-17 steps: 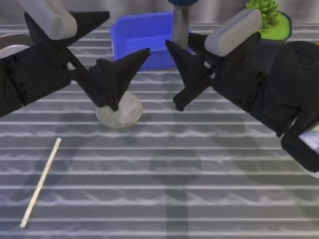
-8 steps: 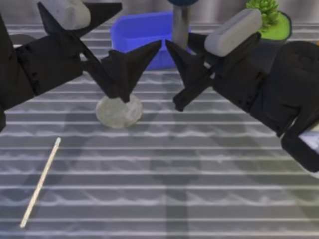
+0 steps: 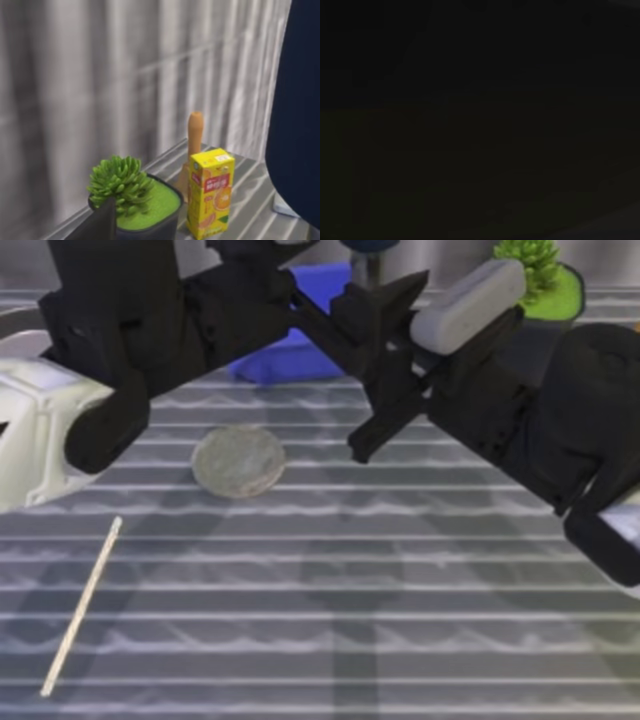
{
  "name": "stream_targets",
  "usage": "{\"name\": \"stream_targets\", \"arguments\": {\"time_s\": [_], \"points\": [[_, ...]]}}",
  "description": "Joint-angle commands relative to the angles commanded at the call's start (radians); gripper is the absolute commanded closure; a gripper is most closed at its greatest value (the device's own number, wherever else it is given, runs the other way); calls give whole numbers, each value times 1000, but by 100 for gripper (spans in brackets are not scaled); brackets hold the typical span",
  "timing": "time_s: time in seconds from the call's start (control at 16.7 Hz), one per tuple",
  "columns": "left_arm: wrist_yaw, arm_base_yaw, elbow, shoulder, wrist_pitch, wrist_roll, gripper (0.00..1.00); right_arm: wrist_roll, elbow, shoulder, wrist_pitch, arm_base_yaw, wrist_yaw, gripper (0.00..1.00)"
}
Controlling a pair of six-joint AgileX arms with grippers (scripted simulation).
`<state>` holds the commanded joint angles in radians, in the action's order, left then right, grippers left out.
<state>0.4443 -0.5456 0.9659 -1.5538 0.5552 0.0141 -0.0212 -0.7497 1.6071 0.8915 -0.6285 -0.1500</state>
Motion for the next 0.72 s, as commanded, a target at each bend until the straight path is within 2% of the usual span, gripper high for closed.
{"name": "stream_targets", "arguments": {"time_s": [0.24,0.72], "points": [[-5,-5,8,-8,2,0,0,0,0,0,0,0,0,100],[-5,-5,8,-8,2,0,60,0,0,0,0,0,0,100]]}}
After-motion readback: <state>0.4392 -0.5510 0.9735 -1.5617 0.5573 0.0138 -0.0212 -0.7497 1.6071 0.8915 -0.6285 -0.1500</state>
